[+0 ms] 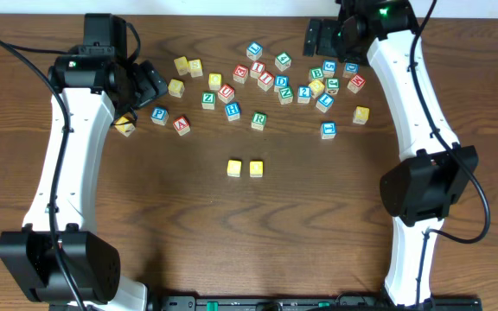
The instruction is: Spell out CORL
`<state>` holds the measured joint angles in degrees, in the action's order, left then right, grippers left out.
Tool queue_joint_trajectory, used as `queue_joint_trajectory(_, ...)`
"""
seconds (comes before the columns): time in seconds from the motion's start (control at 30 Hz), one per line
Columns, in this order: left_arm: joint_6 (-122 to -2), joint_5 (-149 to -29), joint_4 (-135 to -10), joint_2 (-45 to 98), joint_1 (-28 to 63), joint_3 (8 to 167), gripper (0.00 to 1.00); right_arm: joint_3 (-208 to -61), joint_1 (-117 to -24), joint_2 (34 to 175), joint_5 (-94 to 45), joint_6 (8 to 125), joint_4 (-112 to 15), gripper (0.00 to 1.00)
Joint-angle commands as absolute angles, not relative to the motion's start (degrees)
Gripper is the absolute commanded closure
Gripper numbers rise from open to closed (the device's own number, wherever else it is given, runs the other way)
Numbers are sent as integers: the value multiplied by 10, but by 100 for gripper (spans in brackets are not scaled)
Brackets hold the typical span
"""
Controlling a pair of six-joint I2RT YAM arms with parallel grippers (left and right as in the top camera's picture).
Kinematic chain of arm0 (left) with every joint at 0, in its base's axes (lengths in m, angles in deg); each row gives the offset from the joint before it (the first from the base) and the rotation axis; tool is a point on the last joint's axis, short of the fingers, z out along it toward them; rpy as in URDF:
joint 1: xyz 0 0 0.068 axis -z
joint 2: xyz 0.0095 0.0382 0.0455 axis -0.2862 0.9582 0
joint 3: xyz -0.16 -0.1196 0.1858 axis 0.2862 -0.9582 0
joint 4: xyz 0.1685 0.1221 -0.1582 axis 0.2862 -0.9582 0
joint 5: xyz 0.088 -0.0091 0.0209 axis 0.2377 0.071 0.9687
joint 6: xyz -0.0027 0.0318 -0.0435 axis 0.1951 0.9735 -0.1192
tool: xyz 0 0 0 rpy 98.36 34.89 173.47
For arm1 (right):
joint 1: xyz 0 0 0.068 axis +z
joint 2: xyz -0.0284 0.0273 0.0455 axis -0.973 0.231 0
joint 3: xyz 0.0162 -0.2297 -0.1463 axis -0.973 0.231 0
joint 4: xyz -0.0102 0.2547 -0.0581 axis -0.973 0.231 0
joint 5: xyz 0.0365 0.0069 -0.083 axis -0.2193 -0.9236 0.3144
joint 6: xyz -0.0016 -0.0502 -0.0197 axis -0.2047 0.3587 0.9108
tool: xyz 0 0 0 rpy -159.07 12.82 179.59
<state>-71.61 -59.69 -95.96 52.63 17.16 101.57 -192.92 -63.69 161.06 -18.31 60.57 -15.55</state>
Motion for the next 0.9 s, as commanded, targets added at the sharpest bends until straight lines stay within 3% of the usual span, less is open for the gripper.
queue_joint_trajectory(0.0, -729, -550, -956, 534, 163, 1011, 0, -1926, -630, 1632, -185, 584, -157, 1)
queue_joint_trajectory(0.3, -757, -550, -1006, 534, 111, 1011, 0, -1926, -609, 1680, -184, 573, -161, 2)
queue_joint_trajectory(0.63, -757, -563, -1038, 534, 110, 1010, 0, -1926, -600, 1707, -194, 488, -163, 20)
queue_joint_trajectory(0.87, -757, -563, -1039, 534, 110, 1010, 1, -1926, -567, 1707, -224, 455, -222, 21)
